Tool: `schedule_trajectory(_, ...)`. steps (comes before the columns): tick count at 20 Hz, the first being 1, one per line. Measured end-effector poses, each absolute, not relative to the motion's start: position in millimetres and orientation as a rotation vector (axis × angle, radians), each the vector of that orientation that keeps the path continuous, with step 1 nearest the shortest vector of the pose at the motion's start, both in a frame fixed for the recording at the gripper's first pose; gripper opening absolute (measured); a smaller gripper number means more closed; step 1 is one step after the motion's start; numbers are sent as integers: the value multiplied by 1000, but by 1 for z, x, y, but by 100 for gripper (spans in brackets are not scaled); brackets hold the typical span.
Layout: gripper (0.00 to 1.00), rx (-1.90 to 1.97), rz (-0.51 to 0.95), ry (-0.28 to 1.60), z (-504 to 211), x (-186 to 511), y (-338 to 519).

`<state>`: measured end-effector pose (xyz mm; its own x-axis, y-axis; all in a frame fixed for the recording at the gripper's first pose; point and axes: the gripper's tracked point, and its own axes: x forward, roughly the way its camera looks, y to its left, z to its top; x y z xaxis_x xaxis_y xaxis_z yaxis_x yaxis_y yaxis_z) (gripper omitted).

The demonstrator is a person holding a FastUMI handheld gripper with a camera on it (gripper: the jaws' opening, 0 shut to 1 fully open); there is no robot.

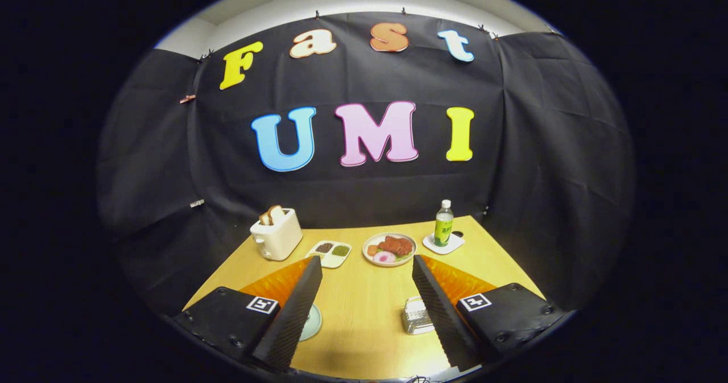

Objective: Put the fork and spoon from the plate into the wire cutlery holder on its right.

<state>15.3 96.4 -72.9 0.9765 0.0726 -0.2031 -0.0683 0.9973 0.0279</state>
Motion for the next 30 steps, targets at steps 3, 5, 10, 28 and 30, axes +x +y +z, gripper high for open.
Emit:
schedule_trajectory(3, 100, -22, 120, 309, -102, 26, 128)
schedule_trajectory(5, 100, -61, 168, 381, -123, 32, 154)
schedule_trajectory(10, 100, -99, 293, 585, -189, 37, 219)
schedule_trajectory(28, 99, -258, 284, 1063, -401, 54, 254)
schedule_trajectory(30, 93, -252, 294, 1101, -407, 52, 259)
